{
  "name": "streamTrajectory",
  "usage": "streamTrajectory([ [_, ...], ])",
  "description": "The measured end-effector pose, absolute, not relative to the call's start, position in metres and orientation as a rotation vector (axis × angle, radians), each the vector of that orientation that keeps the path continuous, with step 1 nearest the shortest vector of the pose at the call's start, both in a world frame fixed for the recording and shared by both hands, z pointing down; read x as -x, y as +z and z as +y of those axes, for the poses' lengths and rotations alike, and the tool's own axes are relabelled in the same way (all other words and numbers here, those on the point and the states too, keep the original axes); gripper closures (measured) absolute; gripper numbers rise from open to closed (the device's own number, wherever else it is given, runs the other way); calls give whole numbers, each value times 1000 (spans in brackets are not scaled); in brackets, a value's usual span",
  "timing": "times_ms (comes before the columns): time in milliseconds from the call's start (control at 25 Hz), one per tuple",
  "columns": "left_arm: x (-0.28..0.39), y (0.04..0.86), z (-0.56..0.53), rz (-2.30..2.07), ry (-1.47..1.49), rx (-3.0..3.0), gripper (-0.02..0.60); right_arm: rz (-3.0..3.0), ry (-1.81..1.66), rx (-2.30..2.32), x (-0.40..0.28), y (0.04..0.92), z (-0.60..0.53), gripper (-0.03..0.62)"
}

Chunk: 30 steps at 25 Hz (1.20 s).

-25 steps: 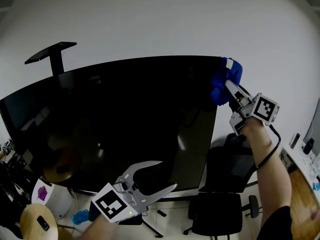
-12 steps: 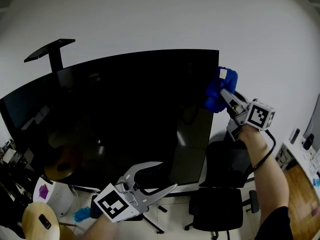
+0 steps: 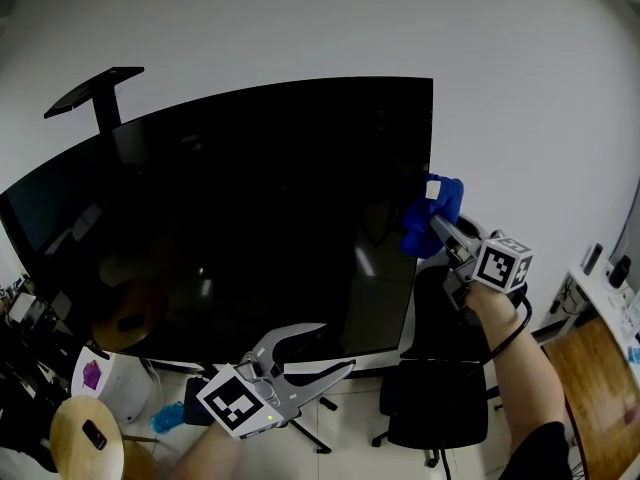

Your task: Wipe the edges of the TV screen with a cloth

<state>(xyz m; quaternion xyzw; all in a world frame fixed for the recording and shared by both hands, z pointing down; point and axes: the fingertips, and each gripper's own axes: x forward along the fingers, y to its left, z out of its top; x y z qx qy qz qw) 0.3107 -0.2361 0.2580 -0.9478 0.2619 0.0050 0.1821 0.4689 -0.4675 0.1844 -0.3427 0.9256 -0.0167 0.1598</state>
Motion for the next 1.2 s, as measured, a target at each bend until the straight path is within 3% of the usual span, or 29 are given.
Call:
streamTrajectory([
  [1200, -292, 381, -260, 963, -91, 2876, 350, 2726, -474, 1164, -473, 464, -482, 462],
])
